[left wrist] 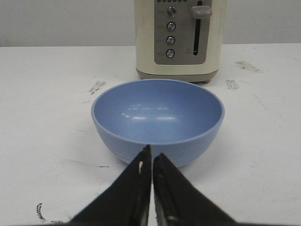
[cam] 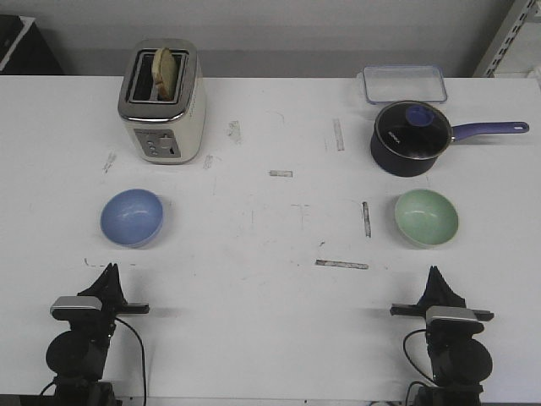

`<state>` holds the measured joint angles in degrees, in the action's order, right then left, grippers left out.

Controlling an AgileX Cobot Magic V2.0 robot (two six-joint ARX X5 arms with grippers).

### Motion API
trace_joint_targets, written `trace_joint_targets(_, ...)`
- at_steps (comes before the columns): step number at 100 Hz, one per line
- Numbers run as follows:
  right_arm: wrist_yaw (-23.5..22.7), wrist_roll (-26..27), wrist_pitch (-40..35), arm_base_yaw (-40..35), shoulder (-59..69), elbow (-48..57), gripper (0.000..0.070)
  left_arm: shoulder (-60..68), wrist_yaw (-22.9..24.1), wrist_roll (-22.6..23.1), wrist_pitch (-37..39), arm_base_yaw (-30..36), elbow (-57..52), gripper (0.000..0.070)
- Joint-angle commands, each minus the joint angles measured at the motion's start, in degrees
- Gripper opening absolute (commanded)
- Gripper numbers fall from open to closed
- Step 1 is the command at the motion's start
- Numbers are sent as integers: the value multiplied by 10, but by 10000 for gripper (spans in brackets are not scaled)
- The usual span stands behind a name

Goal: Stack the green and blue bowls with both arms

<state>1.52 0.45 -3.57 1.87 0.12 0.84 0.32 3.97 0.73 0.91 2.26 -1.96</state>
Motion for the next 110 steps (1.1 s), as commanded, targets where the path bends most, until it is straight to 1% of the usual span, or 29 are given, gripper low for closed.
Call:
trace_joint_targets(1,0,2,7,0,-1,-1,0,-1,-1,1,9,0,12,1)
trace_joint_targets(67,0,2,8,0,-1,-1,0,-1,-1,1,7,0,12,1)
trace_joint_targets(95,0,2,25,0,-1,-1,0,-1,-1,1,7,0,12,1)
trace_joint_targets(110,1,17,48,0,-1,-1,0,-1,-1,1,7,0,12,1)
